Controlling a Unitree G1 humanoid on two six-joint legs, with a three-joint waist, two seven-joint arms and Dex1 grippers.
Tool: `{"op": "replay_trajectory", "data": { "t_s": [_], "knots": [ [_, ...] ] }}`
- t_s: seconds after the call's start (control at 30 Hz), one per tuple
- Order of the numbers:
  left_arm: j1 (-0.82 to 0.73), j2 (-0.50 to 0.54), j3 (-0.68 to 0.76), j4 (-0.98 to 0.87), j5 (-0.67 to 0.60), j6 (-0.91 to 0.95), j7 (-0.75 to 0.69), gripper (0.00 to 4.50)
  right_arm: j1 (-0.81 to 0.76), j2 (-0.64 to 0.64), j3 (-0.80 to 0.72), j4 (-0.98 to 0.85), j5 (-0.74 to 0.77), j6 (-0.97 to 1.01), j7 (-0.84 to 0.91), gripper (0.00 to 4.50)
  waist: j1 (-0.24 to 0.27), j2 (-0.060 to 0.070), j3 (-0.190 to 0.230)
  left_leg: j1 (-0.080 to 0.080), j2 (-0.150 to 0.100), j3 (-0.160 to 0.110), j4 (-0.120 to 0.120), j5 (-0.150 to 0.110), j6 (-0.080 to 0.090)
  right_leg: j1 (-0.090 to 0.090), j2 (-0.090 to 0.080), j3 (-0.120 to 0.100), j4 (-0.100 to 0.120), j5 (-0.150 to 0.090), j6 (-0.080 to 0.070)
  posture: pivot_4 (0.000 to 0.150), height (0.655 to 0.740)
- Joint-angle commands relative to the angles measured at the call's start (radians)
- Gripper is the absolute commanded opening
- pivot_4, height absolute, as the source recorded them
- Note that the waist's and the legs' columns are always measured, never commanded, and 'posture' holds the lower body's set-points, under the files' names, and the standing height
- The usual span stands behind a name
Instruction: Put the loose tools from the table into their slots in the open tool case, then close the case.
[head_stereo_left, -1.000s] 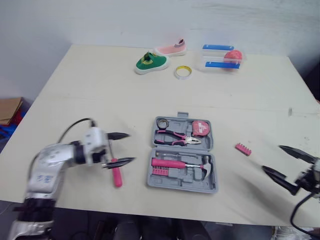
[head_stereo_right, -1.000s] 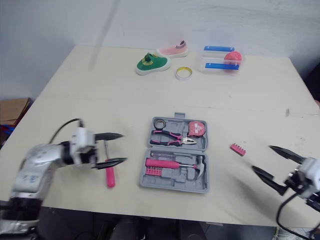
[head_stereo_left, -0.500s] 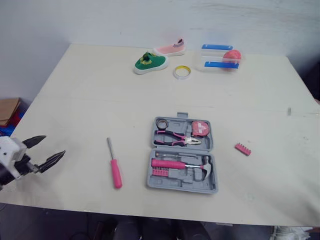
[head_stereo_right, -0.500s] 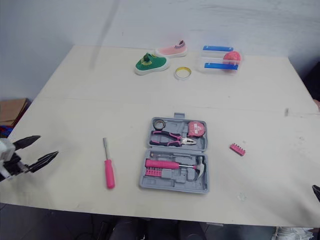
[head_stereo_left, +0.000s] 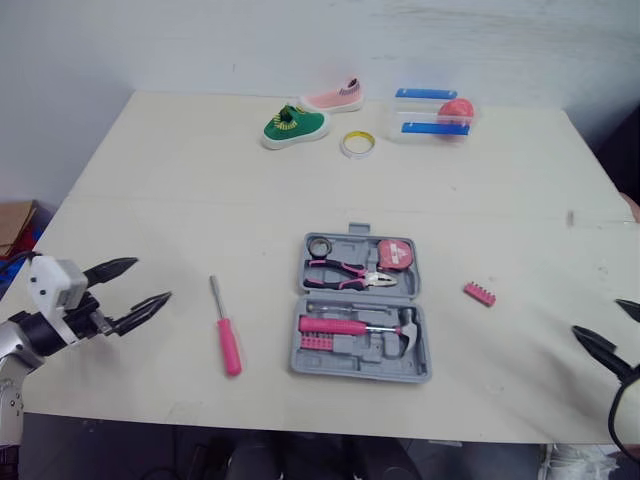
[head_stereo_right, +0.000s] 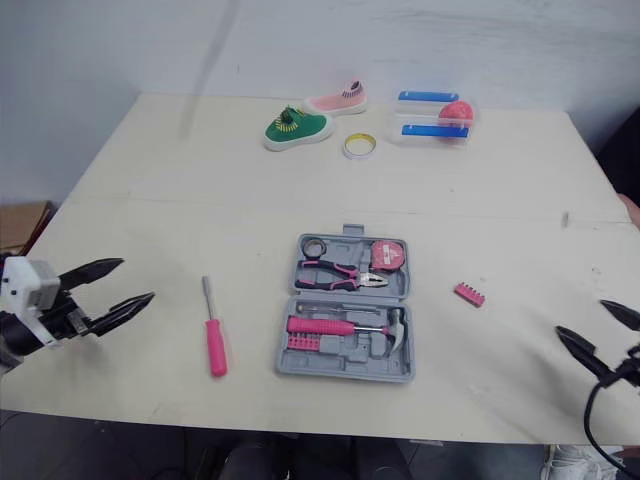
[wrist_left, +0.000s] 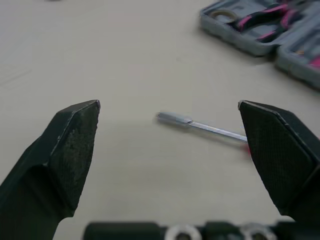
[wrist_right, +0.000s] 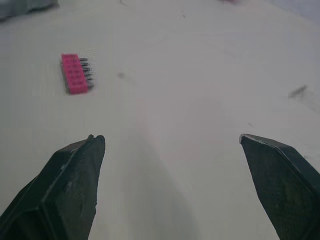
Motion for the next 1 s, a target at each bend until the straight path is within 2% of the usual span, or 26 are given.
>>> {"op": "replay_trajectory", "data": {
  "t_s": [0.03, 0.27, 0.53, 0.73, 1.0],
  "knots": [
    [-0.033, 0.007, -0.059, -0.125, -0.047, 0.059, -0.01, 4.47, -0.051, -0.011, 0.057, -0.073, -0.007, 0.08, 0.006, 4.5, 0.001, 0.0, 0.0, 0.0, 0.0, 0.0, 0.0, 0.0, 0.0, 0.0, 0.0, 0.0, 0.0, 0.0, 0.0, 0.15, 0.74],
    [-0.155, 0.011, -0.2, -0.28, -0.112, 0.177, -0.017, 4.47, -0.226, -0.012, 0.188, 0.061, -0.062, 0.104, 0.114, 4.5, 0.005, 0.001, 0.001, 0.0, 0.001, 0.001, 0.004, 0.0, 0.0, 0.0, 0.003, 0.002, 0.0, 0.0, 0.001, 0.15, 0.74],
    [-0.202, 0.027, -0.246, -0.325, -0.135, 0.233, -0.047, 4.47, -0.398, 0.002, 0.281, 0.323, -0.165, -0.01, 0.213, 4.5, -0.003, 0.002, 0.002, 0.001, 0.004, 0.003, 0.008, 0.001, -0.001, 0.0, 0.012, 0.005, 0.0, 0.0, 0.002, 0.15, 0.74],
    [-0.175, 0.027, -0.247, -0.337, -0.132, 0.244, -0.054, 4.47, -0.463, 0.021, 0.297, 0.442, -0.196, -0.087, 0.233, 4.5, -0.005, 0.003, 0.002, 0.002, 0.005, 0.004, 0.009, 0.002, -0.002, 0.001, 0.012, 0.007, 0.001, 0.0, 0.002, 0.15, 0.74],
    [-0.176, 0.022, -0.251, -0.329, -0.122, 0.234, -0.059, 4.47, -0.5, 0.056, 0.313, 0.49, -0.21, -0.128, 0.26, 4.5, -0.006, 0.003, 0.002, 0.002, 0.005, 0.004, 0.013, 0.001, -0.002, 0.002, 0.012, 0.008, 0.003, 0.001, 0.003, 0.15, 0.74]
  ]
}}
